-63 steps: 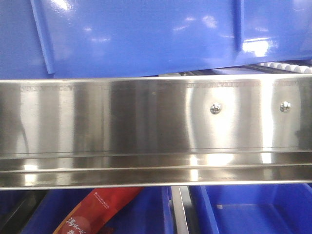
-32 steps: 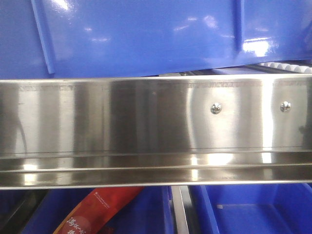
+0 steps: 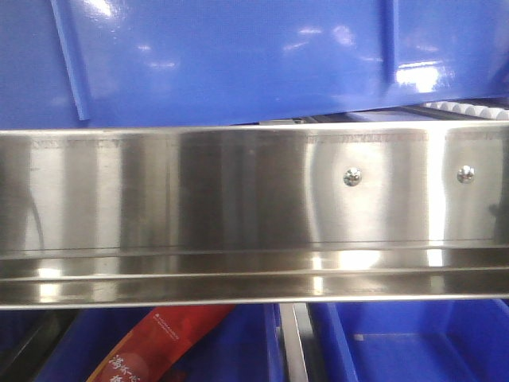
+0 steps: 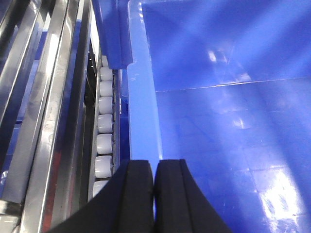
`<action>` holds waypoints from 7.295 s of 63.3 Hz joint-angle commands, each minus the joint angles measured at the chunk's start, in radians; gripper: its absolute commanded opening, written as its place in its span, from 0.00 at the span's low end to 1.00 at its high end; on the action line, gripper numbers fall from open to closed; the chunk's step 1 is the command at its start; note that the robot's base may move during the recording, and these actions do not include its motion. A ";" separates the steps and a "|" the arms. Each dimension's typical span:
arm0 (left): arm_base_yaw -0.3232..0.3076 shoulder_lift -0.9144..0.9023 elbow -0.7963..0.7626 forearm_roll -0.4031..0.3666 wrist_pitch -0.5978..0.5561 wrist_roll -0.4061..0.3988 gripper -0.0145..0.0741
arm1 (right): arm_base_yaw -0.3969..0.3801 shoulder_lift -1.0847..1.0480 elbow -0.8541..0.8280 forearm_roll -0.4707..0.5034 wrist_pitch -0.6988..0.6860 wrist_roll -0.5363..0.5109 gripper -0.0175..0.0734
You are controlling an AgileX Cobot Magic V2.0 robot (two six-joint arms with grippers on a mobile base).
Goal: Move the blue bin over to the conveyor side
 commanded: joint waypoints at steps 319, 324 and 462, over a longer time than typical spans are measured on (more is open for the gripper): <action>-0.005 0.228 -0.001 -0.036 -0.093 -0.082 0.15 | -0.016 0.014 0.043 0.033 -0.012 -0.001 0.11; -0.005 0.228 -0.001 -0.036 -0.093 -0.082 0.15 | -0.016 0.014 0.043 0.033 -0.012 -0.001 0.11; -0.157 -0.170 0.022 0.005 0.038 -0.114 0.14 | -0.016 -0.531 0.394 -0.004 -0.105 0.126 0.11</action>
